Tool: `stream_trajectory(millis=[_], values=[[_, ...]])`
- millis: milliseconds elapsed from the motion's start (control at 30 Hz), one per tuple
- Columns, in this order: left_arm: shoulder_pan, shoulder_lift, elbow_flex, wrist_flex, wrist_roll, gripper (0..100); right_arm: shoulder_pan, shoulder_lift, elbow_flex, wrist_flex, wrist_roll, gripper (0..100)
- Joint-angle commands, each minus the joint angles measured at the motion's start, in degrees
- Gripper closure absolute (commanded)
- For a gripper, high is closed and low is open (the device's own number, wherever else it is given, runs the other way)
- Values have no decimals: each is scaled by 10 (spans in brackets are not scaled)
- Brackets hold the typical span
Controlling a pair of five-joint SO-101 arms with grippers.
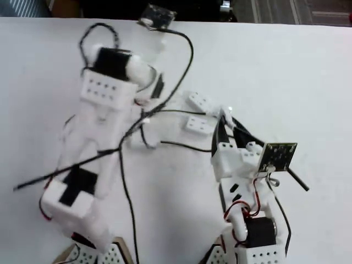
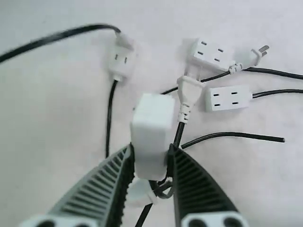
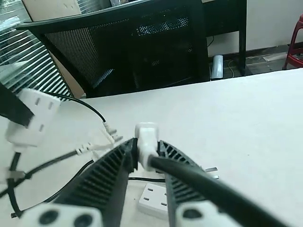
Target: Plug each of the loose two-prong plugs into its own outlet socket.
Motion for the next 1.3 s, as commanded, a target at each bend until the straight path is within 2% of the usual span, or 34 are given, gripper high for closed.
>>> stream_trajectory(millis=[0, 233, 433, 667, 733, 1033, 1167, 1267], values=[[-34, -74, -4, 0, -76, 977, 2, -5, -4, -11, 0, 981], [-64, -81, -4, 4, -200, 977, 2, -5, -4, -10, 0, 981], [-71, -174, 62, 4, -257, 977, 3, -5, -3, -11, 0, 981], [-67, -335, 215, 1, -276, 977, 3, -5, -3, -13, 0, 981], [-67, -363, 267, 3, -302, 977, 3, -5, -3, -13, 0, 981], [-53, -412, 513, 2, -360, 977, 3, -5, -3, -13, 0, 981], [-59, -422, 549, -23, -359, 977, 3, -5, -3, -13, 1, 981], [-107, -424, 549, -67, -346, 977, 3, -5, -3, -13, 1, 981]])
